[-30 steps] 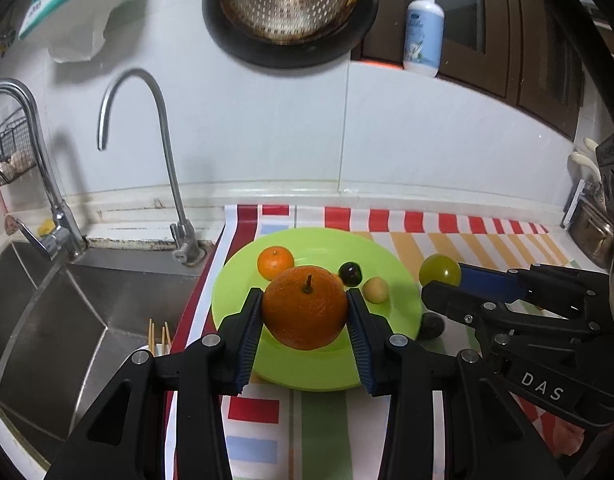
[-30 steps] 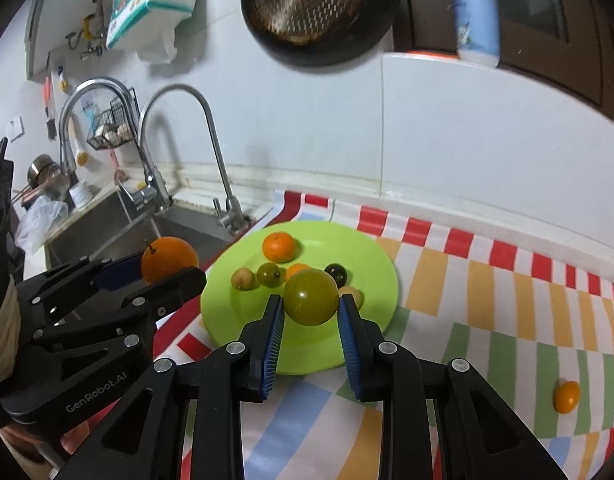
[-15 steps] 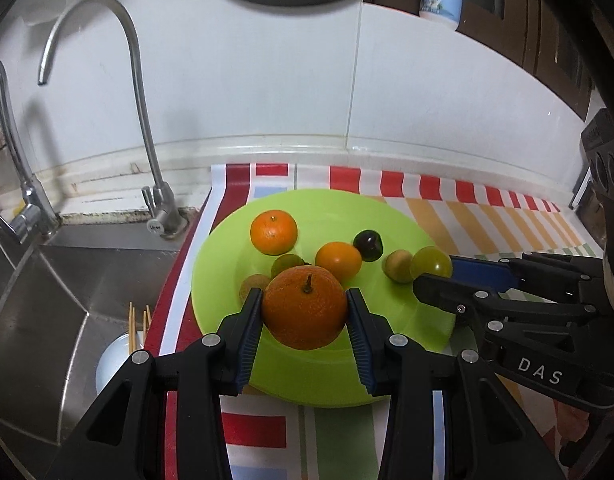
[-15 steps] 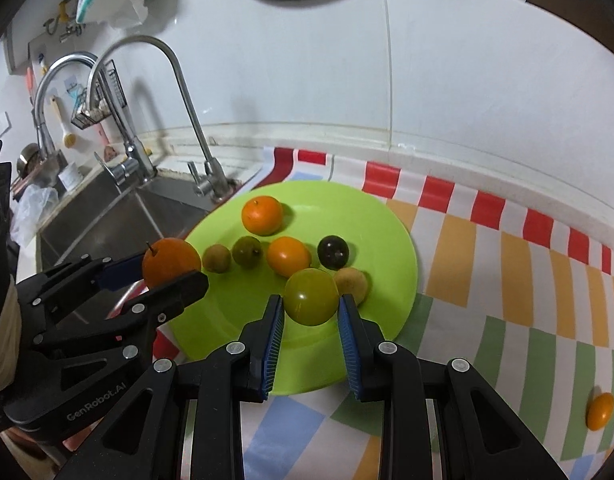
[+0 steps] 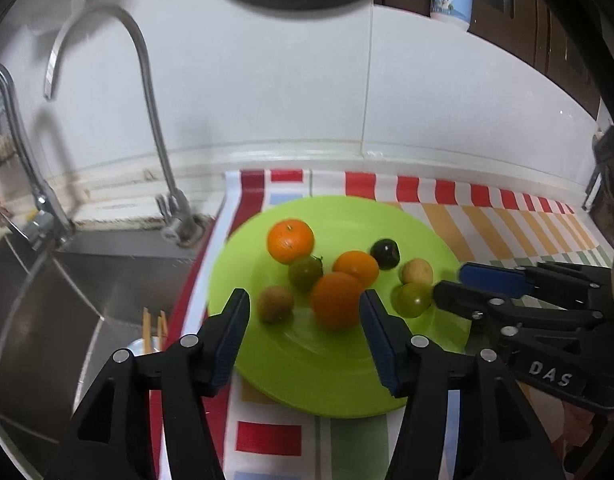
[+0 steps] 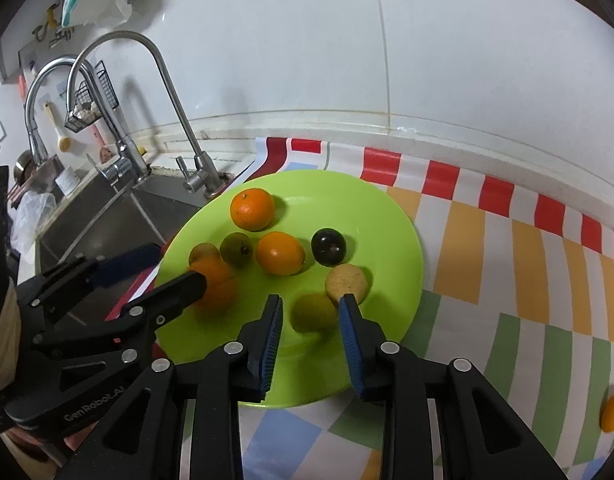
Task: Organize fruits
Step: 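Open both tools and lift them away from the plate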
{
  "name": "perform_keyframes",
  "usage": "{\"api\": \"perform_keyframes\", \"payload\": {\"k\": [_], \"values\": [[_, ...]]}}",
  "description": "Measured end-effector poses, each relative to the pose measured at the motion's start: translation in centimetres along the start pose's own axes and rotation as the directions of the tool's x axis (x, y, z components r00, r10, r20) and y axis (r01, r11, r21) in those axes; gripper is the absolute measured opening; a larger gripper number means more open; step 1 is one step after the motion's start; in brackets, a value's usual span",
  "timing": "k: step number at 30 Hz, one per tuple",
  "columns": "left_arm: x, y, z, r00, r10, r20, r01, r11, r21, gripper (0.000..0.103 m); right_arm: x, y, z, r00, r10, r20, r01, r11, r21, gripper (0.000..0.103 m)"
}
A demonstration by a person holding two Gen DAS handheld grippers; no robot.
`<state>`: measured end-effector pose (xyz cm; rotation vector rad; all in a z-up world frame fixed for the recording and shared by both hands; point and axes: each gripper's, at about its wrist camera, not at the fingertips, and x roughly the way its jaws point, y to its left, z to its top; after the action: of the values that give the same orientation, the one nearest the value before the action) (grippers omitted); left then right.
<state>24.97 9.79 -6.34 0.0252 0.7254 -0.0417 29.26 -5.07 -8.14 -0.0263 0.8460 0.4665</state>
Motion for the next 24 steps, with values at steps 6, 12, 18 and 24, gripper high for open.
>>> {"api": "perform_keyframes", "payload": {"k": [6,12,18,24], "values": [[-2.9,-1.0,0.2,0.999,-0.006,0.036,0.006,1.000,-0.005,0.058,-3.7,-0.5,-0.6,0.997,-0.033,0.069,0.031,0.999,0.029,0.037],[-5.8,-2.4,0.3,0.996,-0.031,0.081,0.033,0.999,-0.023,0.060,-7.3,-0.9,-1.3,0.989,-0.069,0.130,0.063,0.997,0.048,0.039],[-8.4,-3.6,0.3,0.992,-0.047,0.114,0.052,0.998,-0.042,0.063,-10.8,-1.0,-2.1,0.976,-0.107,0.191,0.099,0.994,0.055,0.044],[-9.8,-4.9,-0.1,0.990,-0.047,0.129,0.052,0.998,-0.033,0.066,-13.6,-1.2,-3.4,0.960,-0.157,0.234,0.144,0.987,0.072,0.053]]}}
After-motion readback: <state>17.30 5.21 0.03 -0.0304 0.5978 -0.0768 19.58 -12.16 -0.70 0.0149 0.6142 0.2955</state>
